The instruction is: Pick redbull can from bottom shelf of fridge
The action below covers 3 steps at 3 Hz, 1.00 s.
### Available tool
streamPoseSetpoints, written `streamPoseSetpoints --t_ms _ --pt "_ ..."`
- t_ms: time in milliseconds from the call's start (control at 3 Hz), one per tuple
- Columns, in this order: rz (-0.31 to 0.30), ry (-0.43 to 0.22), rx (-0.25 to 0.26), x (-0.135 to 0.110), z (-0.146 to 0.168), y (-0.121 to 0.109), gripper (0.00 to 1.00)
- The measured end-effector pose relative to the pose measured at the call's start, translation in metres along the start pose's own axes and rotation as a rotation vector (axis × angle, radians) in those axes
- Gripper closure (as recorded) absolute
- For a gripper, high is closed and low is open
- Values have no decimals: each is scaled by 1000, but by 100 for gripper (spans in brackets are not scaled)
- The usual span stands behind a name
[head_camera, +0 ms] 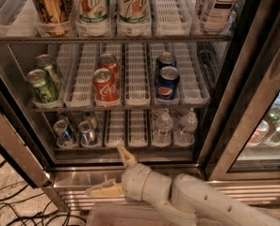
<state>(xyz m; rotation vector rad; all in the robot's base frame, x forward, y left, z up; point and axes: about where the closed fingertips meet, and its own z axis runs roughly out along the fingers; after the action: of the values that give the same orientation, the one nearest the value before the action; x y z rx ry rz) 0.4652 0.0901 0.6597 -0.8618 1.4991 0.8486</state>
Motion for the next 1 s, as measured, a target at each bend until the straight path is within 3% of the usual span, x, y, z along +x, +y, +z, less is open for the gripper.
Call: streamPoseSetpoints --t_ms 667,1000 --pt "5 -26 -36 42 45 57 0" --pt "-9 -29 -33 50 62 83 0"
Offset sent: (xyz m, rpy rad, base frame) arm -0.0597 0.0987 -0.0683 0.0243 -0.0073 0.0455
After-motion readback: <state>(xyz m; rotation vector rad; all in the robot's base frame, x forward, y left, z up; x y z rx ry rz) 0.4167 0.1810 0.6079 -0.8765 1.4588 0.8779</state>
